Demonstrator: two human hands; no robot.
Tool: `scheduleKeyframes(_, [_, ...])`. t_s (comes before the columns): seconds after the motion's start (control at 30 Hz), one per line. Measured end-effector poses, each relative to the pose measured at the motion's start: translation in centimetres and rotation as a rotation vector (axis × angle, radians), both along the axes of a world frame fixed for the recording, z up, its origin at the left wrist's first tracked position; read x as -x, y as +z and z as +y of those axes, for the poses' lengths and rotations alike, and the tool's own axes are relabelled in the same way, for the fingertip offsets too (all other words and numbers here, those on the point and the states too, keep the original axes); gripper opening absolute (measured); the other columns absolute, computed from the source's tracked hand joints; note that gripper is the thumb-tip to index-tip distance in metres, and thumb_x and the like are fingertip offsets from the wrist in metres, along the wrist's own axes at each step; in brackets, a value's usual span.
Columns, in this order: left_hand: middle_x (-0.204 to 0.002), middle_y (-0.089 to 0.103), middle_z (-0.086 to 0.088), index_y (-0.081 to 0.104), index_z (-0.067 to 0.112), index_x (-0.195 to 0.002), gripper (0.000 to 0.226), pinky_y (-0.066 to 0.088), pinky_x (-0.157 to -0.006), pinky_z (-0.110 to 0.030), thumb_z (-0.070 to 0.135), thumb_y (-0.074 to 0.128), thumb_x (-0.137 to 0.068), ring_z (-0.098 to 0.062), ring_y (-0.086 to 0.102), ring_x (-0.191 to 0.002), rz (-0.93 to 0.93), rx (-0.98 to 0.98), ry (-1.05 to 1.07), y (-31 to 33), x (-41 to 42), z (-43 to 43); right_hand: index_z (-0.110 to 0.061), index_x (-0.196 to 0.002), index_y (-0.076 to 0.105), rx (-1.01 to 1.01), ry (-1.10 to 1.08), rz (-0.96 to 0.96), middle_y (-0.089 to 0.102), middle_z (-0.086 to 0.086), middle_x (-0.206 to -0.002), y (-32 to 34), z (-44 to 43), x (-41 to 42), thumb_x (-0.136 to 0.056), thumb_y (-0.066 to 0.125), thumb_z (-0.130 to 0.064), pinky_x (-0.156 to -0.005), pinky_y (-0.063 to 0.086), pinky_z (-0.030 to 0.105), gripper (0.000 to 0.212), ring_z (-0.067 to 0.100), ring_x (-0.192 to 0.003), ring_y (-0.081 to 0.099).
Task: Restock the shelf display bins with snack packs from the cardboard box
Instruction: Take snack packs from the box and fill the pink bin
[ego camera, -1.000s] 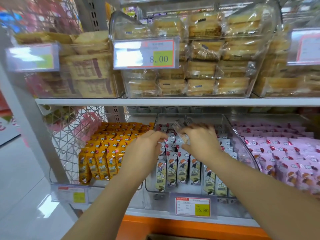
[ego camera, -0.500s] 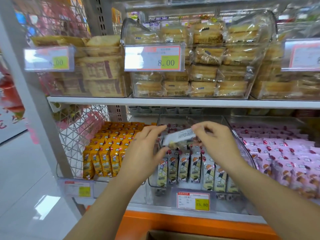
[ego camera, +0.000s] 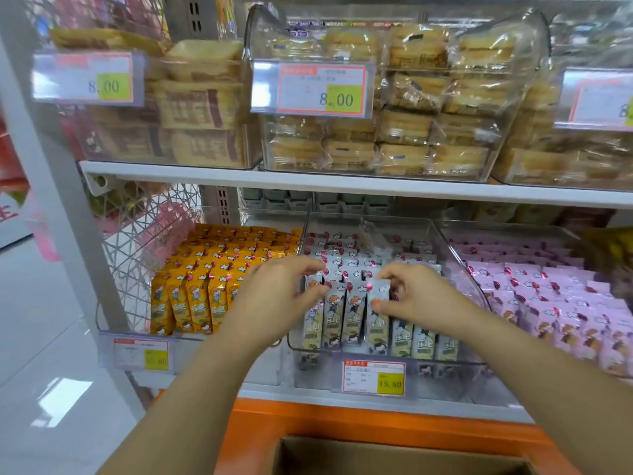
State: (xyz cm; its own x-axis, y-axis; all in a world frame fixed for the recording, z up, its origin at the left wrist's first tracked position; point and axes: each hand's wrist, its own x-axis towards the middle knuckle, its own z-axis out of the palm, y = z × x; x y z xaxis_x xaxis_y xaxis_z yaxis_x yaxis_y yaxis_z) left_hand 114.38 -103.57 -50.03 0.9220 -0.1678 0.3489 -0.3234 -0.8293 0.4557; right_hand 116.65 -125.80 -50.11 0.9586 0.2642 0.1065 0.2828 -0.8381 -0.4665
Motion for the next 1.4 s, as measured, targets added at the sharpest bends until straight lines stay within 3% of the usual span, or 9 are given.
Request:
scheduleKeyframes(0.17, [-0.127,0.058,0.008,0.061,0.028,-0.122,0.030,0.040,-0.102,-0.040,0.031,0.059,-0.092,-0.015,0.049,-0.120,-0.023,-0.019,0.045,-1.3,-0.7,1.0,-0.027,-0.122,0.056,0.372,-0.010,-0.144,0.054,-0.006,-0.120,-2.3,0.1,-0.6,-0.083,0.065,-0.047,-0.098,0.037,0.031,0.045,0.015,-0.114,0.048])
scheduleKeyframes(0.43, [-0.124,0.058,0.006,0.063,0.025,-0.120,0.027,0.042,-0.098,-0.034,0.027,0.059,-0.093,-0.012,0.052,-0.116,-0.050,0.005,0.032,-1.8,-1.0,0.7,-0.035,-0.137,0.044,0.229,-0.178,-0.203,0.053,0.009,-0.128,0.5,2.1,-4.4,-0.088,0.057,-0.051,-0.103,0.037,0.040,0.054,0.030,-0.121,0.047])
scheduleKeyframes(0.6, [-0.123,0.059,0.007,0.062,0.026,-0.120,0.027,0.042,-0.095,-0.029,0.026,0.058,-0.093,-0.012,0.052,-0.114,-0.054,0.012,0.023,-1.8,-1.4,0.9,-0.017,-0.129,0.057,0.171,-0.198,-0.169,0.064,0.013,-0.111,-0.8,1.8,-7.3,-0.094,0.056,-0.034,-0.080,0.050,0.030,0.040,0.027,-0.096,0.062])
scheduleKeyframes(0.8, [-0.127,0.057,0.008,0.059,0.029,-0.126,0.035,0.037,-0.106,-0.036,0.028,0.061,-0.091,-0.015,0.049,-0.121,-0.129,-0.016,0.027,-1.5,-1.4,0.6,-0.013,-0.101,0.071,-0.385,-0.224,-0.379,0.067,-0.002,-0.096,0.3,1.8,-3.2,-0.087,0.066,-0.014,-0.064,0.040,0.010,0.015,0.010,-0.079,0.058])
scheduleKeyframes(0.93, [-0.134,0.044,0.016,0.045,0.035,-0.136,0.055,0.029,-0.105,-0.027,0.039,0.066,-0.085,-0.004,0.039,-0.121,-0.200,-0.024,-0.070,-0.9,-0.6,-0.8,-0.022,-0.089,0.068,-0.756,-0.111,-0.164,0.066,-0.008,-0.088,1.7,2.8,0.6,-0.090,0.062,-0.011,-0.052,0.046,0.011,0.012,0.000,-0.070,0.062])
scheduleKeyframes(1.03, [-0.124,0.053,0.014,0.050,0.031,-0.133,0.050,0.042,-0.099,-0.028,0.036,0.067,-0.086,-0.004,0.050,-0.110,-0.134,0.060,-0.149,-1.0,-0.3,-1.6,-0.019,-0.088,0.070,-0.876,-0.040,0.086,0.070,-0.004,-0.080,2.7,3.1,1.6,-0.089,0.063,-0.019,-0.058,0.052,0.019,0.007,0.006,-0.068,0.065])
scheduleKeyframes(1.13, [-0.119,0.063,0.016,0.048,0.032,-0.134,0.046,0.051,-0.093,-0.030,0.033,0.062,-0.090,0.002,0.058,-0.105,0.060,0.270,-0.223,-0.9,0.1,-1.7,-0.017,-0.101,0.067,-0.985,0.084,0.300,0.069,0.002,-0.085,3.6,2.4,1.8,-0.073,0.068,-0.030,-0.063,0.053,0.024,0.031,0.013,-0.067,0.063])
scheduleKeyframes(1.27, [-0.117,0.066,0.010,0.042,0.031,-0.136,0.043,0.053,-0.088,-0.030,0.036,0.054,-0.095,-0.001,0.064,-0.093,0.251,0.364,-0.250,-0.6,0.5,-1.8,-0.022,-0.102,0.064,-0.782,0.098,0.217,0.067,-0.002,-0.096,4.3,1.4,1.5,-0.082,0.069,-0.009,-0.062,0.053,0.022,0.025,0.010,-0.061,0.062])
scheduleKeyframes(1.4, [-0.111,0.064,0.013,0.048,0.030,-0.136,0.040,0.047,-0.079,-0.016,0.035,0.050,-0.096,0.008,0.055,-0.080,0.137,0.134,-0.211,-0.3,0.6,-1.7,-0.024,-0.094,0.066,-0.583,0.044,0.108,0.068,-0.002,-0.092,4.2,1.4,1.3,-0.081,0.072,-0.023,-0.066,0.050,0.022,0.014,0.001,-0.062,0.058])
